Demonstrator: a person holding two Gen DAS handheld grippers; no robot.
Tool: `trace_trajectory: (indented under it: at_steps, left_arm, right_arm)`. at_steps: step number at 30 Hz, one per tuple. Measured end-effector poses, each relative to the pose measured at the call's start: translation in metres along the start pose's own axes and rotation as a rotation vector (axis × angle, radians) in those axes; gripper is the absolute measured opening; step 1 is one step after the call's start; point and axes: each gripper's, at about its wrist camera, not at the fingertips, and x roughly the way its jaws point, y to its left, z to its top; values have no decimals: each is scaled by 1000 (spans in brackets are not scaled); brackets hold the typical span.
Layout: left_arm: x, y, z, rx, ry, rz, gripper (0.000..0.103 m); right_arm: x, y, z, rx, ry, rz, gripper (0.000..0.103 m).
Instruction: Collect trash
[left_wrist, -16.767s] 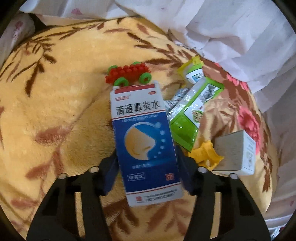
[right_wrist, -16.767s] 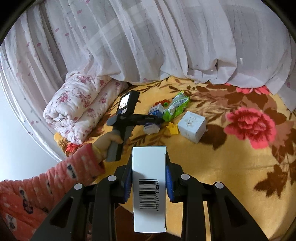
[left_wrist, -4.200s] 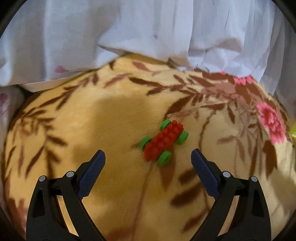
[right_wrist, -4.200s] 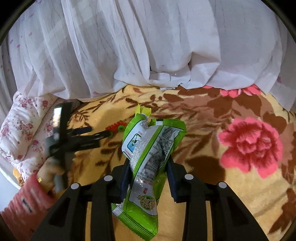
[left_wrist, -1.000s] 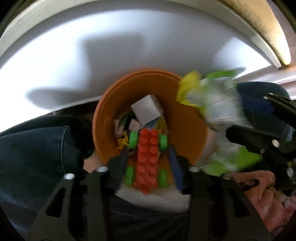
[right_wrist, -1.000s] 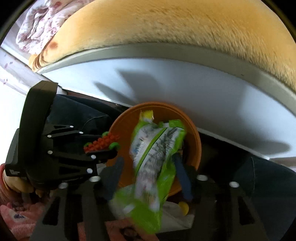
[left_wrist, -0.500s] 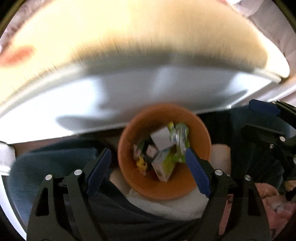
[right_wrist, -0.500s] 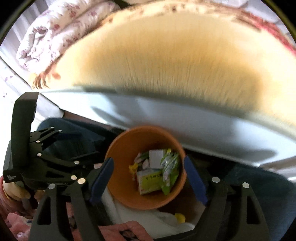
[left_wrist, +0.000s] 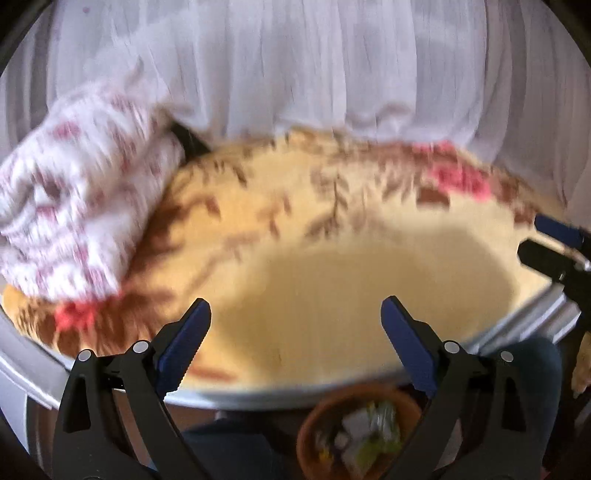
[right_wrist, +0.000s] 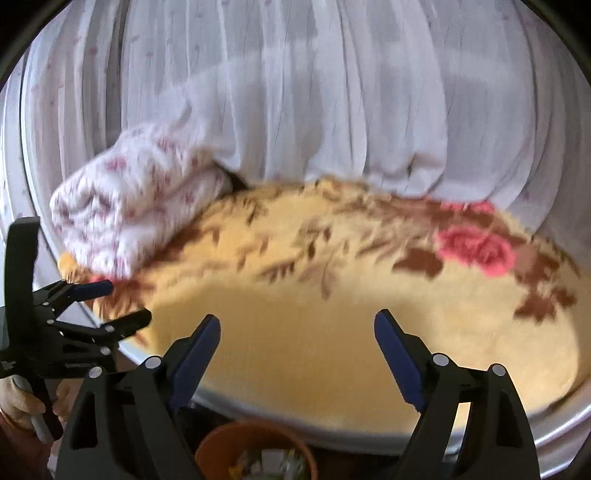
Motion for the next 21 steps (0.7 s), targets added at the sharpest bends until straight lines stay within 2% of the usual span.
trace_trajectory:
  at_steps: [6,9,14,21]
  left_arm:
    - [-29,-4,45,-33,-190,24,92]
    - [-41,-5,56,-41,-247,22,92]
    - [-53,-6,67,-52,-298,22,92]
    - [-64,-10,70,-49,-339,29,92]
  right_arm:
    - [-22,-1,34,-12,-142,-34,87]
    - [-33,-2,45,-7,-193,-39,87]
    - [-48,-3,59,4,-264,-46,87]
    - [-57,2,67,-10,-299,-56,89]
